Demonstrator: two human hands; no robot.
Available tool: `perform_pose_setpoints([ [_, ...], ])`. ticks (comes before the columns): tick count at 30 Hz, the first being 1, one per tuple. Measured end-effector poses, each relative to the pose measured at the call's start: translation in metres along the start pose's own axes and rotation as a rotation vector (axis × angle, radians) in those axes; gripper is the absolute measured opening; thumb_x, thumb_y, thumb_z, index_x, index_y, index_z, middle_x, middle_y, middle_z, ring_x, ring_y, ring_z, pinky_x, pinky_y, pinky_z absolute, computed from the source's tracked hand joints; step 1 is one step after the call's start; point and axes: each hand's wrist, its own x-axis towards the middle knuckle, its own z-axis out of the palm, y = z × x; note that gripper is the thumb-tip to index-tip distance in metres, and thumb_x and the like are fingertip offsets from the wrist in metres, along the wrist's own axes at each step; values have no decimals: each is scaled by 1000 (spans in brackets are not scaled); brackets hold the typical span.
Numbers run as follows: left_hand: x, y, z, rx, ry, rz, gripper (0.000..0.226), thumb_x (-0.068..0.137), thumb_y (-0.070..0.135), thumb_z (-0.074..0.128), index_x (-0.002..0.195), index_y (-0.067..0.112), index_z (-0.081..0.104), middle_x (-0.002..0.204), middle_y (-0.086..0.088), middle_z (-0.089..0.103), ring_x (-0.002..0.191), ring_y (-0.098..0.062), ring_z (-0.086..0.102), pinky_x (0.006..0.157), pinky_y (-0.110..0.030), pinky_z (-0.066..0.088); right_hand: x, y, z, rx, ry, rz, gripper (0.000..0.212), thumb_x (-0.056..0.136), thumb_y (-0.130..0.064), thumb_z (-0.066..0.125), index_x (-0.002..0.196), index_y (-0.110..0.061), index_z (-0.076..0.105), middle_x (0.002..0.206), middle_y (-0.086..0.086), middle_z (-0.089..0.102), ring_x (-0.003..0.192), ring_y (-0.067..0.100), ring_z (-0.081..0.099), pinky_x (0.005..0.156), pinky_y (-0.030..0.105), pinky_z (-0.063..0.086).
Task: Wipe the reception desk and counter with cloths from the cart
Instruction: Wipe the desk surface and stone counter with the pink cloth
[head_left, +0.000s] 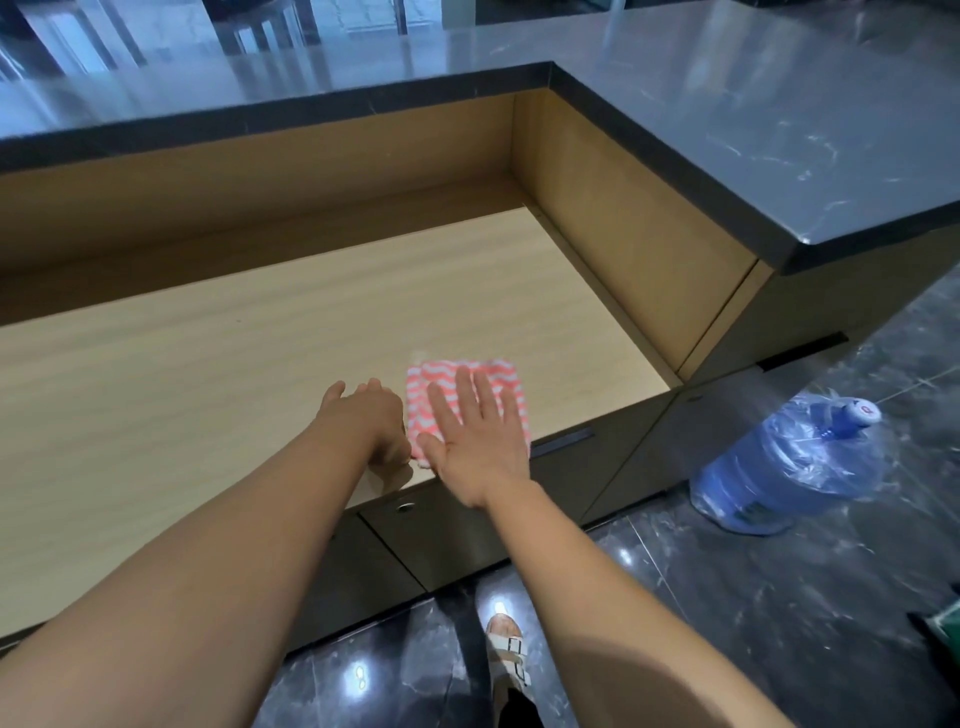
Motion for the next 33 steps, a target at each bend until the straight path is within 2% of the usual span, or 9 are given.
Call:
perform_pose_setpoints([
  [4, -1, 0, -1, -14, -6, -3, 61, 85, 43, 59, 138, 18, 44, 154, -8, 26, 144, -18, 23, 118, -44, 3, 1, 40, -4, -24, 29, -58, 63, 100, -58, 11, 153, -35, -12, 160, 1, -24, 146, 20, -25, 118, 41, -15],
  [11, -4, -3, -1, -49, 38, 25, 55, 84, 42, 61, 131, 16, 48, 145, -6, 35, 139, -18, 30, 118, -43, 5, 0, 149, -18, 1, 60, 241, 64, 100, -58, 14, 155, -32, -5, 163, 4, -13, 150, 23, -13, 120, 44, -2],
  [14, -3, -7, 2, -76, 56, 38, 62, 84, 43, 61, 136, 14, 43, 148, -5, 32, 140, -18, 29, 118, -42, 5, 2, 155, -22, 28, 38, 311, 61, 102, -54, 13, 155, -31, -8, 163, 5, -16, 149, 24, -15, 120, 45, -4],
  [17, -3, -10, 5, -102, 73, 43, 69, 83, 45, 62, 139, 12, 38, 146, -4, 34, 138, -19, 31, 119, -43, 8, 6, 123, -21, 78, 33, 399, 61, 102, -52, 11, 154, -30, -13, 161, 6, -22, 148, 28, -20, 118, 49, -12],
  [19, -3, -10, 5, -109, 79, 45, 68, 83, 45, 62, 138, 12, 38, 144, -4, 35, 137, -19, 33, 119, -43, 9, 7, 90, -18, 67, 47, 359, 61, 101, -53, 8, 153, -30, -16, 159, 7, -25, 146, 30, -23, 116, 50, -17],
  [22, -2, -9, 4, -80, 64, 43, 70, 84, 45, 61, 142, 14, 36, 154, -5, 26, 142, -18, 26, 119, -42, 6, 5, 38, -13, 45, 47, 224, 61, 101, -53, 4, 151, -29, -20, 156, 7, -30, 144, 30, -29, 112, 49, -23],
  [26, 1, -4, 2, -53, 21, 14, 58, 85, 44, 60, 134, 18, 47, 160, -7, 16, 146, -16, 19, 119, -42, 2, 2, -3, -2, -6, -4, 32, 62, 101, -54, 6, 151, -28, -20, 156, 7, -31, 142, 28, -33, 116, 51, -17],
  [30, 1, -5, 3, -73, 18, 12, 56, 85, 44, 62, 133, 19, 47, 160, -7, 14, 147, -17, 17, 119, -42, 1, 5, 31, -7, -40, -9, -129, 62, 100, -58, 11, 152, -35, -13, 158, 0, -27, 145, 21, -28, 118, 44, -16],
  [33, 2, -7, 6, -90, 29, 15, 68, 84, 43, 62, 141, 16, 37, 160, -6, 15, 147, -18, 17, 119, -42, 1, 9, 84, -16, -66, 17, -25, 63, 100, -58, 12, 153, -33, -11, 161, 4, -20, 147, 23, -22, 120, 42, -11],
])
